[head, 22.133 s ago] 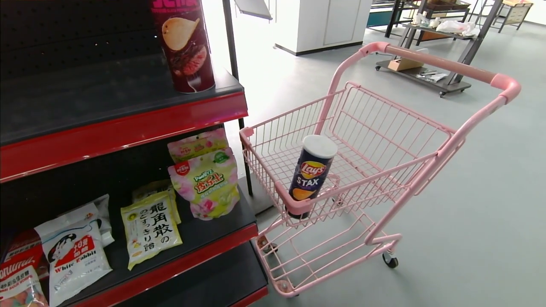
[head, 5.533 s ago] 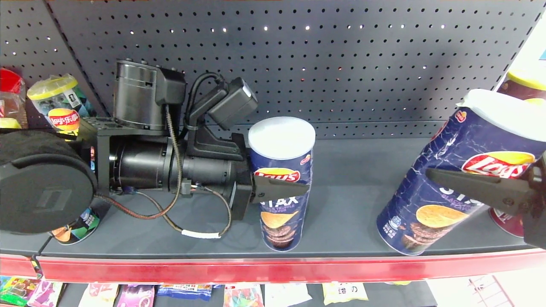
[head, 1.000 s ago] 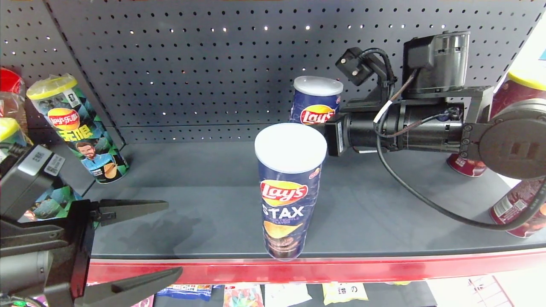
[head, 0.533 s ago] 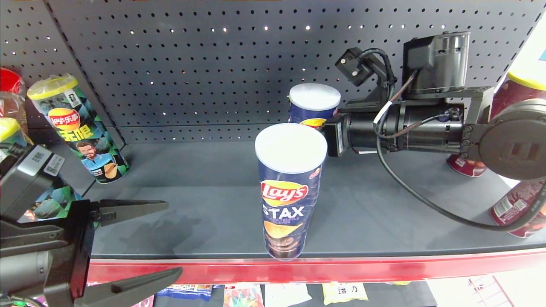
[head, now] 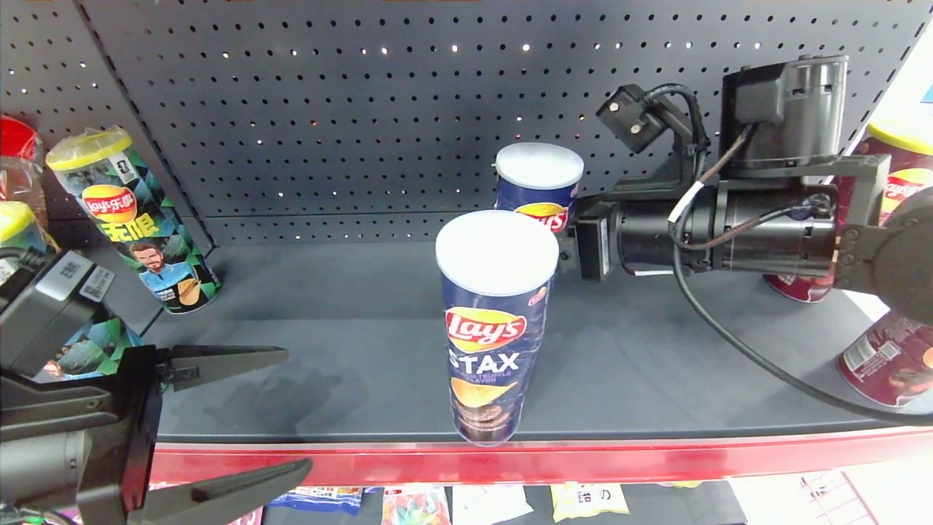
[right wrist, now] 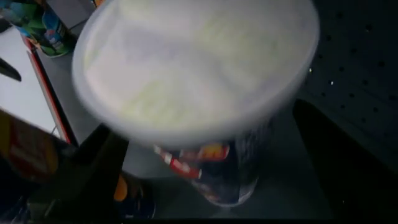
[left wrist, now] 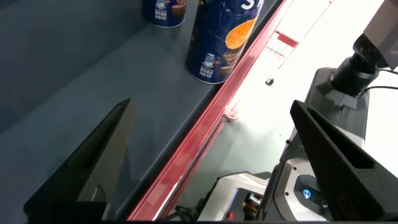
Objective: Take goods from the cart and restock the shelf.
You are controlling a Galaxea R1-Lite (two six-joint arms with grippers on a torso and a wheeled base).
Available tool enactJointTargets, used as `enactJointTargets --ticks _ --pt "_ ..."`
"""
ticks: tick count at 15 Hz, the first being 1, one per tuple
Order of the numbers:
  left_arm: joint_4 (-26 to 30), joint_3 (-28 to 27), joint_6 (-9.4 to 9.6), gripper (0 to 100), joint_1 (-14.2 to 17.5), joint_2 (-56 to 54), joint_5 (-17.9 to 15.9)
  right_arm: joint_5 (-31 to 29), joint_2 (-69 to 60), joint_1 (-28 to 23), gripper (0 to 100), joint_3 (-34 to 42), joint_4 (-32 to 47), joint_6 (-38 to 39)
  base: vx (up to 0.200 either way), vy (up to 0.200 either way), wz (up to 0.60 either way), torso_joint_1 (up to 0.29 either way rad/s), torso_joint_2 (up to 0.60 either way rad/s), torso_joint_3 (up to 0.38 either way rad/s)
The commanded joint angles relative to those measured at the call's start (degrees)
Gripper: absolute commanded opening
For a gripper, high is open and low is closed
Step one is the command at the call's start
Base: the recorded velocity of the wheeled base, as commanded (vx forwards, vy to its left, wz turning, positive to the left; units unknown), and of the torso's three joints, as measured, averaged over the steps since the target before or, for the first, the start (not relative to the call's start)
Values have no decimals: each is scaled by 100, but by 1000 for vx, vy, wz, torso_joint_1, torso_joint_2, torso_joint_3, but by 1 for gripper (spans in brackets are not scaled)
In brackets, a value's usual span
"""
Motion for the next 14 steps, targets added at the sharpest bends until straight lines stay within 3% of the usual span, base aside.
enactJointTargets --ticks 1,11,14 --pt "0 13 -11 100 0 20 0 -16 -517 29 100 472 -1 9 0 0 0 0 0 0" --pt "-8 -128 -3 100 8 108 167 -306 -2222 -6 100 2106 34 247 0 0 0 0 0 0" --pt "-8 -128 -3 100 8 108 360 -306 -2635 20 100 2528 61 238 0 0 0 0 0 0"
